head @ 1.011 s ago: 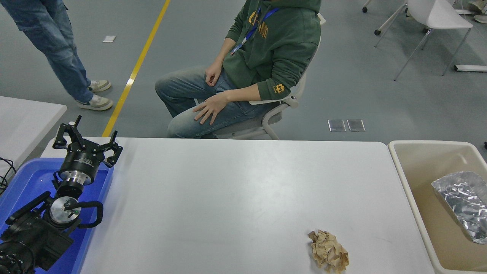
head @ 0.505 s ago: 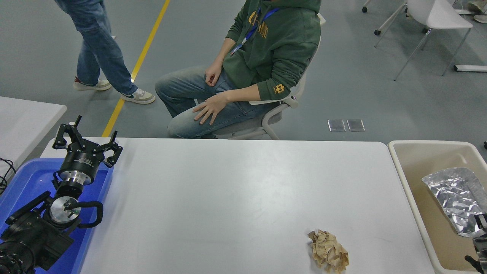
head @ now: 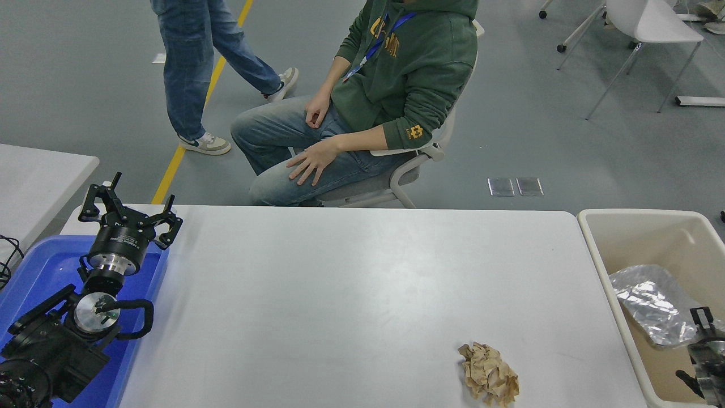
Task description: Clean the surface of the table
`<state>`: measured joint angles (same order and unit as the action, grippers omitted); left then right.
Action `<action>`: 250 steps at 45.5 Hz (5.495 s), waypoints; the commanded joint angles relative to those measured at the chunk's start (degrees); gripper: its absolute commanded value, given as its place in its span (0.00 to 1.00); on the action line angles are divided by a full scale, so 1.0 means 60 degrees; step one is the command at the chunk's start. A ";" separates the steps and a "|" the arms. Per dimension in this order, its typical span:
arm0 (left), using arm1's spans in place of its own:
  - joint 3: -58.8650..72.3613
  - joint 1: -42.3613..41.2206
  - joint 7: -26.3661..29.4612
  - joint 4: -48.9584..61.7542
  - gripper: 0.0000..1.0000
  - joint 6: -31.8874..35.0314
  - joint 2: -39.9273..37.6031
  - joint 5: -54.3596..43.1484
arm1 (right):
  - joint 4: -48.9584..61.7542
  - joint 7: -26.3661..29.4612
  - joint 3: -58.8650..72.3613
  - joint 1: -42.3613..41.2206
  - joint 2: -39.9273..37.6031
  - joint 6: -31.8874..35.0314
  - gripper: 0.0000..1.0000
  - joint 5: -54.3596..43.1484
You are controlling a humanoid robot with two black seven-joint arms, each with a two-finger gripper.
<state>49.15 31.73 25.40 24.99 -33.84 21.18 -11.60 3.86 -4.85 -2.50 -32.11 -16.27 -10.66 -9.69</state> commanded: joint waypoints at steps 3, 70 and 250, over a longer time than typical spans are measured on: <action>-0.0003 0.0000 0.0000 -0.0005 1.00 0.0000 0.0000 0.0000 | 0.0002 -0.0013 -0.0037 -0.0024 -0.0057 0.0034 1.00 0.0003; -0.0003 0.0000 0.0000 -0.0004 1.00 0.0000 0.0000 0.0000 | -0.7848 -0.0042 -0.8692 0.0444 -0.3002 0.2141 1.00 -0.0070; -0.0003 0.0000 0.0000 -0.0005 1.00 0.0000 0.0000 -0.0015 | -1.5745 0.1993 -0.2044 -0.1899 -0.5640 0.6010 1.00 -0.8097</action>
<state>49.13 31.73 25.40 24.97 -33.84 21.18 -11.60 -87.30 5.28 -18.39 -43.80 -52.75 25.15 -48.31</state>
